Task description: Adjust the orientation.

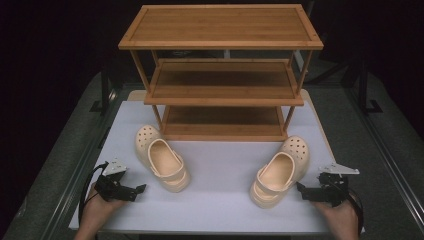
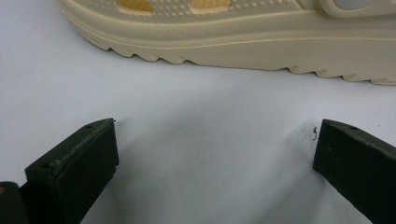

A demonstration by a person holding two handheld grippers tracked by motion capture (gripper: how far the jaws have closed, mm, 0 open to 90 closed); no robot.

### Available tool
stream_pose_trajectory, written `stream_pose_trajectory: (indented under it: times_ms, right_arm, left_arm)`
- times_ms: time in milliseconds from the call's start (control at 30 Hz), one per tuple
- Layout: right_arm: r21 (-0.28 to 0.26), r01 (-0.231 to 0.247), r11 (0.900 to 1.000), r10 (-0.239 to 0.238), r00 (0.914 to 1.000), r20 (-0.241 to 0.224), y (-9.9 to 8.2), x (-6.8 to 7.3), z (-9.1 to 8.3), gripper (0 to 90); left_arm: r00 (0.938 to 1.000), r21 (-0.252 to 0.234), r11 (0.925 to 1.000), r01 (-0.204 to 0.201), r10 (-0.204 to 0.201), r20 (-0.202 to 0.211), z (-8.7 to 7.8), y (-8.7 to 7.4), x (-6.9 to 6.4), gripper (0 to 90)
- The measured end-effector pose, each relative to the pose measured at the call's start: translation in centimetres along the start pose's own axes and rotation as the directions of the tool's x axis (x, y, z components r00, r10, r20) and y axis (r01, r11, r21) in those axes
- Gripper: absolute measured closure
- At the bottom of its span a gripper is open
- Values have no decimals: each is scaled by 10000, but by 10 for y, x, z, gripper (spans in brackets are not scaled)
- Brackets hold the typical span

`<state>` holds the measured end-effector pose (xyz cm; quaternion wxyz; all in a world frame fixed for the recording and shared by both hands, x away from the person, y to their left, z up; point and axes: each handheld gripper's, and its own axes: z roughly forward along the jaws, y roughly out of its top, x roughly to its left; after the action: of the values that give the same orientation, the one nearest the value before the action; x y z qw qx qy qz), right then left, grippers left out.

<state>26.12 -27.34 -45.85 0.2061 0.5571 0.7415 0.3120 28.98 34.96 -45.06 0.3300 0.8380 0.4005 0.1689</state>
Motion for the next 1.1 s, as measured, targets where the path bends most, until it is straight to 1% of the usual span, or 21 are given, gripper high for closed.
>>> stream_pose_trajectory:
  times_ms: [33, 167, 200, 267, 533, 567, 600, 633, 700, 733, 767, 800, 833, 867, 900, 933, 967, 1000, 1033, 1067, 1100]
  right_arm:
    - [-112, -216, 9997, 213, 9994, -256, 0, -3, -1, 0]
    - [-203, -381, 9991, 372, 9984, -422, -1, -6, -2, 0]
    - [-68, -119, 9999, 118, 9998, -135, 0, -2, -1, 0]
    - [75, 266, 9996, -268, 9994, 196, 0, 3, 1, 0]
    - [91, 213, 9997, -214, 9996, 176, 0, 2, 1, 0]
    - [83, 215, 9997, -217, 9996, 175, 0, 2, 1, 0]
    - [83, 215, 9997, -217, 9996, 175, 0, 2, 1, 0]
    - [73, 213, 9997, -214, 9996, 179, 0, 2, 1, 0]
    - [70, 215, 9997, -216, 9996, 179, 0, 2, 1, 0]
    - [70, 213, 9997, -214, 9996, 178, 0, 2, 1, 0]
    - [67, 211, 9998, -212, 9996, 181, 0, 2, 1, 0]
    - [67, 211, 9998, -212, 9996, 181, 0, 2, 1, 0]
    - [67, 210, 9998, -211, 9996, 179, 0, 2, 1, 0]
    - [63, 216, 9997, -217, 9996, 183, 0, 2, 1, 0]
    - [66, 221, 9997, -222, 9996, 180, 0, 2, 1, 0]
    - [66, 221, 9997, -222, 9996, 180, 0, 2, 1, 0]
    - [69, 213, 9997, -214, 9996, 181, 0, 2, 1, 0]
    - [71, 216, 9997, -218, 9996, 184, 0, 2, 1, 0]
    - [69, 215, 9997, -216, 9996, 182, 0, 2, 1, 0]
    - [69, 215, 9997, -216, 9996, 182, 0, 2, 1, 0]
    - [70, 212, 9998, -213, 9996, 180, 0, 2, 1, 0]
  left_arm:
    - [10000, 8, 10000, -1, 1, 0, 0, 0, 0, 0]
    - [10000, 0, 10000, 0, 0, -5, 0, 0, 0, 0]
    - [10000, 7, 10000, -9, 9, -5, 0, 0, 0, 0]
    - [10000, 11, 10000, -10, 10, 0, 0, 0, 0, 0]
    - [10000, -63, 10000, 40, -40, -20, -1, 0, 0, 0]
    - [10000, -147, 9999, 37, -37, -35, -2, -1, 0, 59]
    - [10000, -227, 9997, 26, -27, -46, -3, -1, 0, 59]
    - [10000, -362, 9993, 10, -10, -9, -5, -2, 0, 155]
    - [10000, -341, 9994, 61, -63, -60, -6, -2, -1, 159]
    - [9999, -325, 9994, 111, -114, -78, -7, -1, -1, 185]
    - [9997, -320, 9995, 82, -89, -230, -11, 0, -1, 298]
    - [9997, -320, 9995, 82, -89, -230, -11, 0, -1, 340]
    - [9993, -315, 9994, 121, -132, -350, -14, 2, 1, 340]
    - [9992, -315, 9994, 165, -176, -354, -15, 3, 2, 405]
    - [9987, -352, 9988, 347, -360, -364, -19, 7, 6, 511]
    - [9987, -352, 9988, 347, -360, -364, -19, 7, 6, 578]
    - [9985, -308, 9986, 433, -443, -323, -21, 10, 11, 578]
    - [9981, -290, 9982, 532, -541, -281, -22, 12, 14, 652]
    - [9980, -251, 9980, 583, -590, -247, -22, 16, 20, 760]
    - [9980, -251, 9980, 583, -590, -247, -22, 16, 20, 798]
    - [9980, -256, 9978, 605, -610, -190, -21, 19, 24, 798]
